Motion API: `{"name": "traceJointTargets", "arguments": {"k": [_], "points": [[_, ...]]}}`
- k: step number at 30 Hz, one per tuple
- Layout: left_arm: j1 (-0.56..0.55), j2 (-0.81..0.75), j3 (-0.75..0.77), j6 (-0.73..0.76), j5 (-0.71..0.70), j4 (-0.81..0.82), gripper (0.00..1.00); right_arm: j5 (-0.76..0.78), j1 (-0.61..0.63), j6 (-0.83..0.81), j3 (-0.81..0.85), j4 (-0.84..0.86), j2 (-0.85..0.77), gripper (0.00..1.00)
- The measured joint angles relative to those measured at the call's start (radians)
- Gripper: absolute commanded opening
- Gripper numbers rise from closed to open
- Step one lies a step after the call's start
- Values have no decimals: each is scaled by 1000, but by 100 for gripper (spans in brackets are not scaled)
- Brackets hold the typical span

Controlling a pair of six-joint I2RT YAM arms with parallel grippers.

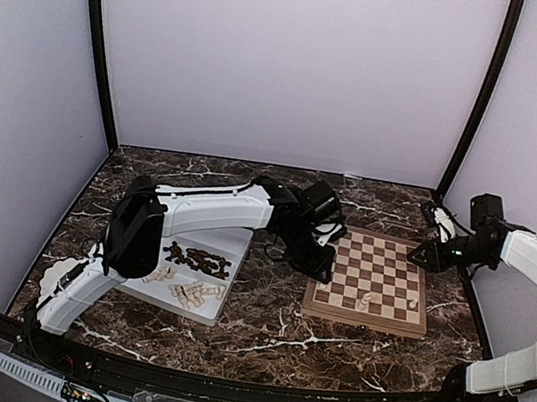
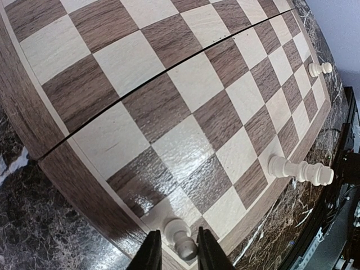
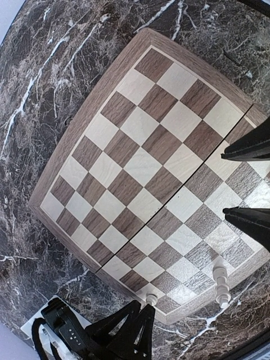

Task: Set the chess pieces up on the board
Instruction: Place the pawn on a2, then adjust the pawn at a2.

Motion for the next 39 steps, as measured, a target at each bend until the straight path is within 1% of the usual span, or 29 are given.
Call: {"name": "traceJointTargets", "arguments": {"k": [4, 8, 15, 18, 20, 22, 25, 28, 30, 34, 36, 39], "points": [[0, 0, 3, -6, 1, 0, 28, -3, 0, 0, -2, 0, 0, 30], [0, 2, 14, -8, 3, 1, 32, -3, 0, 0, -2, 0, 0, 30], [-1, 2, 19, 6, 0, -3, 33, -3, 0, 0, -6, 0, 0, 30], [-6, -8, 11, 40, -43, -21, 33, -2, 0, -1, -9, 0, 0, 30], [-10, -40, -21, 66, -87, -37, 33, -2, 0, -2, -10, 0, 0, 30], [-13, -102, -92, 90, -136, -52, 34, -3, 0, -3, -10, 0, 0, 30], [-14, -236, -229, 116, -222, -82, 36, -5, 0, -5, -10, 0, 0, 30], [-14, -410, -413, 121, -313, -85, 38, -10, 0, -7, -11, 1, 0, 30], [-14, -526, -541, 120, -363, -78, 38, -16, 0, -11, -13, 3, 0, 28], [9, -666, -735, 75, -412, -63, 36, -39, 19, -53, -10, -18, -2, 25], [35, -702, -820, 32, -425, -63, 35, -14, 82, -82, -3, -40, -12, 25], [114, -752, -954, -35, -431, -67, 36, 28, 237, -123, 31, -79, -29, 25]]}}
